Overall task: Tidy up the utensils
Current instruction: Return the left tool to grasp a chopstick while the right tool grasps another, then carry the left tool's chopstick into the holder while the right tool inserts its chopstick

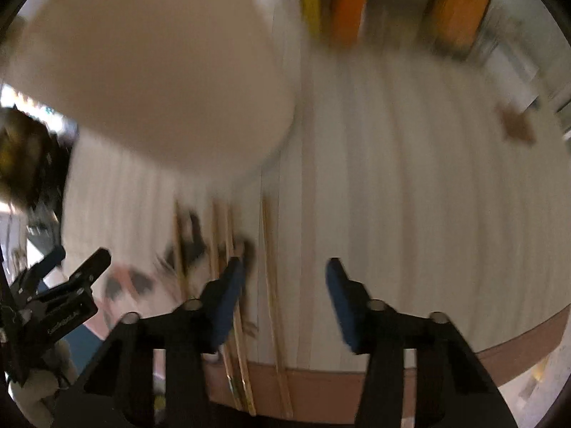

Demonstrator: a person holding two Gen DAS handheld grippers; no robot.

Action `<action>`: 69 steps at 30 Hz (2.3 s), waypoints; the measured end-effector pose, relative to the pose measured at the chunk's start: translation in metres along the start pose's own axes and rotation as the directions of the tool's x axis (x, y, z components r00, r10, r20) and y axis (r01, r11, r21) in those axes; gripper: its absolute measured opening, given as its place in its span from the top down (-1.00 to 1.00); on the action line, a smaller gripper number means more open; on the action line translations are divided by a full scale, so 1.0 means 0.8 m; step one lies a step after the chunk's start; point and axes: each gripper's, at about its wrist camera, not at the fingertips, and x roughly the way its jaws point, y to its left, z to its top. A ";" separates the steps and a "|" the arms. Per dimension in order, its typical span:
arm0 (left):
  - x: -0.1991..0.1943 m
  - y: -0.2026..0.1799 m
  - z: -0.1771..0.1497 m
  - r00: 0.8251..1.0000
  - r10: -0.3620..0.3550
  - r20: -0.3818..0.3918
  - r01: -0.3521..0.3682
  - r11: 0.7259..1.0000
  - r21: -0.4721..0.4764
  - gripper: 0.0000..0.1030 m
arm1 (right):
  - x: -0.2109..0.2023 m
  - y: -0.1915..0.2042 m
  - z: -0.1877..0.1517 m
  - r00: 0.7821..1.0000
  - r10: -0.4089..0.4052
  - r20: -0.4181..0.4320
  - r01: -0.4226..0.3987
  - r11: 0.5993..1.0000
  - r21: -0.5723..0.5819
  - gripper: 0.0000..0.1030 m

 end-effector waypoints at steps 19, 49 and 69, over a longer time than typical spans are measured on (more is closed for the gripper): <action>0.029 -0.106 -0.025 0.984 -0.138 -0.111 0.146 0.987 0.068 -0.15 | 0.045 -0.050 -0.052 0.985 -0.160 -0.061 0.159 0.987 -0.025 0.85; 0.032 -0.064 0.004 0.985 -0.134 -0.104 0.145 0.984 0.101 0.91 | 0.047 -0.027 -0.038 0.991 -0.099 -0.093 0.095 0.995 -0.041 0.85; -0.037 -0.014 0.014 0.993 -0.101 0.064 0.100 0.995 0.019 0.92 | 0.008 -0.013 -0.038 0.996 -0.087 0.030 0.086 0.996 0.017 0.87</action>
